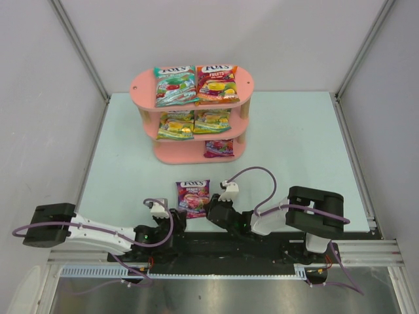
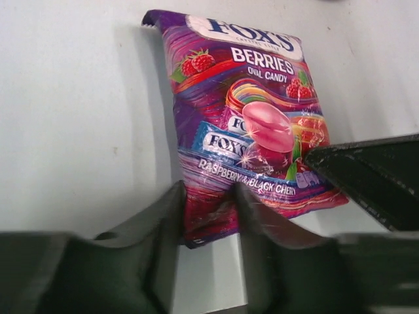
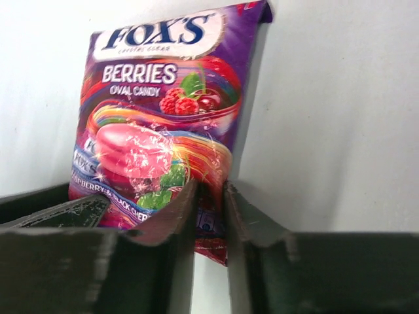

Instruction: Place and organize the candy bags onto the shelf

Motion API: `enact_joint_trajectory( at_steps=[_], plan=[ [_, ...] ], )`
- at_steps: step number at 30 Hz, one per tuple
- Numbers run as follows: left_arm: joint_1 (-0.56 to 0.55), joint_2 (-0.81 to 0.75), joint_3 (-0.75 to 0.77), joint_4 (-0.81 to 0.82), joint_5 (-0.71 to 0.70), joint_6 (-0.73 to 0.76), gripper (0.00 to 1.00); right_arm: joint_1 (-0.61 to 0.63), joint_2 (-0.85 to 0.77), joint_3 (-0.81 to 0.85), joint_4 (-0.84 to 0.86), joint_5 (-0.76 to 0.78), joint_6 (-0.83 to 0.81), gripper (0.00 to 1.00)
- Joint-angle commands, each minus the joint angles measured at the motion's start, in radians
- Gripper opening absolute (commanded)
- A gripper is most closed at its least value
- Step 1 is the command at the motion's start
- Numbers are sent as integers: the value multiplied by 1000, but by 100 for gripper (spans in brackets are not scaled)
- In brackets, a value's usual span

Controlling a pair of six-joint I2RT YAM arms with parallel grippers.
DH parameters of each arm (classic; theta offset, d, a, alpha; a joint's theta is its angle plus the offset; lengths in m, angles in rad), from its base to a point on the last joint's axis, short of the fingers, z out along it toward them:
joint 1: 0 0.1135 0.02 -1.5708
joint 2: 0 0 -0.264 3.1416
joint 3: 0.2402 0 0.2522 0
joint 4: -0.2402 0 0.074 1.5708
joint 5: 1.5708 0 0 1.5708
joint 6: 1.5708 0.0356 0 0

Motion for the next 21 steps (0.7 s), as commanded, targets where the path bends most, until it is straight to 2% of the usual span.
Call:
enact_joint_trajectory(
  at_steps=[1, 5, 6, 7, 12, 17, 21],
  plan=[
    [-2, -22, -41, 51, -9, 49, 33, -5, 12, -9, -4, 13, 4, 21],
    [-2, -28, -12, 51, -8, 107, 13, -2, -7, -9, -18, 32, -32, 10],
    [-2, -27, -4, 50, -9, 127, 5, 0, -17, -9, -23, 48, -37, 3],
    [-2, -27, 3, 41, -11, 135, 1, -2, -24, -9, -33, 55, -42, 0],
    [-1, -48, 51, 20, -45, 191, 0, 10, -65, -9, -26, 112, -140, 0],
    [51, -103, 25, 198, -13, 390, 0, -3, -105, -7, 22, 135, -262, 0],
    [155, -134, 1, 345, 50, 567, 0, -57, -113, -6, 126, 76, -393, 0]
  ],
)
